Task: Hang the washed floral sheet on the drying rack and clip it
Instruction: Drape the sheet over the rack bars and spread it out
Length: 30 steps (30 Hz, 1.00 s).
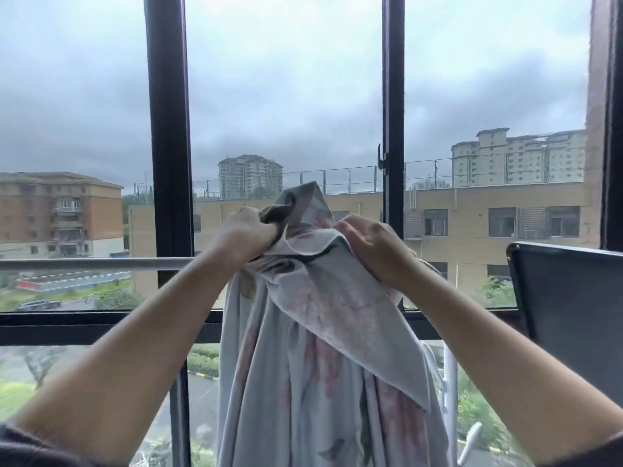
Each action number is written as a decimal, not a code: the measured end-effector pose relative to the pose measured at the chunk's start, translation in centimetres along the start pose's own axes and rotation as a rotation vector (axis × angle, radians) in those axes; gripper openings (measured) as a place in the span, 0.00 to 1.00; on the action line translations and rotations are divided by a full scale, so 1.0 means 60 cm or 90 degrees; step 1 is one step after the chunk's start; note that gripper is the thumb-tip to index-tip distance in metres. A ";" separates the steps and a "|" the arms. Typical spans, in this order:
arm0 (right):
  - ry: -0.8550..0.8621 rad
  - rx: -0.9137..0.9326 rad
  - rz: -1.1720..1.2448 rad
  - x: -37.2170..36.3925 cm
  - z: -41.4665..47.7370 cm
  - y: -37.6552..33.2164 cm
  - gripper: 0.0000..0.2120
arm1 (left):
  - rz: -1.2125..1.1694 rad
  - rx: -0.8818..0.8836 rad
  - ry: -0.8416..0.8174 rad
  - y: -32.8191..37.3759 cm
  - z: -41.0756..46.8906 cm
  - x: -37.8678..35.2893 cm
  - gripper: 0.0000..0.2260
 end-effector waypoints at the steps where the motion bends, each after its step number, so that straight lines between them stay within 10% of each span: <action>1: 0.028 0.012 0.021 0.008 -0.013 -0.009 0.21 | -0.072 0.020 0.008 -0.007 0.004 -0.001 0.11; 6: 0.104 0.069 -0.107 0.043 -0.078 -0.035 0.15 | -0.576 0.240 -0.105 -0.057 0.005 -0.045 0.12; 11: 0.193 0.073 -0.226 0.077 -0.104 -0.083 0.09 | -0.706 0.282 -0.230 -0.030 -0.001 -0.060 0.16; 23: -0.063 0.014 -0.154 -0.020 -0.162 -0.180 0.10 | -0.347 0.066 -0.134 -0.010 0.007 -0.015 0.12; 30: -0.437 -0.183 -0.144 -0.150 -0.258 -0.169 0.19 | -0.077 -0.088 -0.078 -0.021 0.007 -0.009 0.20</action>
Point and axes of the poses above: each hand's wrist, its own z-axis towards the middle knuckle, its own x-axis out of the back of the hand, y = z × x, the point moved 8 cm from there along z, towards the middle knuckle, and after that the axes turned 7 degrees about y, right-handed, at the moved point
